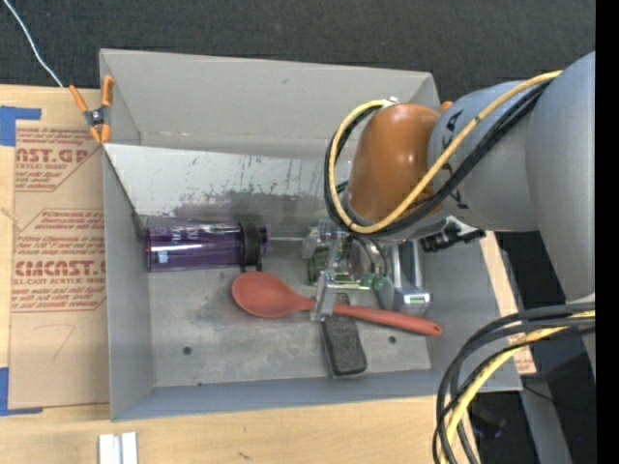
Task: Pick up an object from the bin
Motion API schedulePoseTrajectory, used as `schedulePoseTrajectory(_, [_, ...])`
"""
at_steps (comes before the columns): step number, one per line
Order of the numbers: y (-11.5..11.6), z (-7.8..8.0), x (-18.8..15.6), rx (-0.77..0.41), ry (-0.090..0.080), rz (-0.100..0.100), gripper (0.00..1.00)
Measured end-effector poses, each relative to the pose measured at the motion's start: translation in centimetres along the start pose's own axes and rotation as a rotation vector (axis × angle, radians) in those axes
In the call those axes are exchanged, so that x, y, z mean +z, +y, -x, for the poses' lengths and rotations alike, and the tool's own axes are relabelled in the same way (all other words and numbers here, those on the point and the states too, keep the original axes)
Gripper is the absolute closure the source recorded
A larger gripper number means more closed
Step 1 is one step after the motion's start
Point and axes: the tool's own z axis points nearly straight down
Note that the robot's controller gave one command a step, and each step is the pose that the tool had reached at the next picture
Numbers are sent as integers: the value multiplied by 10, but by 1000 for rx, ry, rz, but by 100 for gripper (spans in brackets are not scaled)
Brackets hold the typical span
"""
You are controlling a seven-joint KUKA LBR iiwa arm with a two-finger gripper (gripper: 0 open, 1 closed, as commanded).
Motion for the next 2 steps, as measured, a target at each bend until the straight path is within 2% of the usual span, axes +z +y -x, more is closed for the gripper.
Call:
schedulePoseTrajectory(1, [0,0,0,0,0,0,0])
schedulePoseTrajectory(2, [-13,-1,51,315,2,0,100])
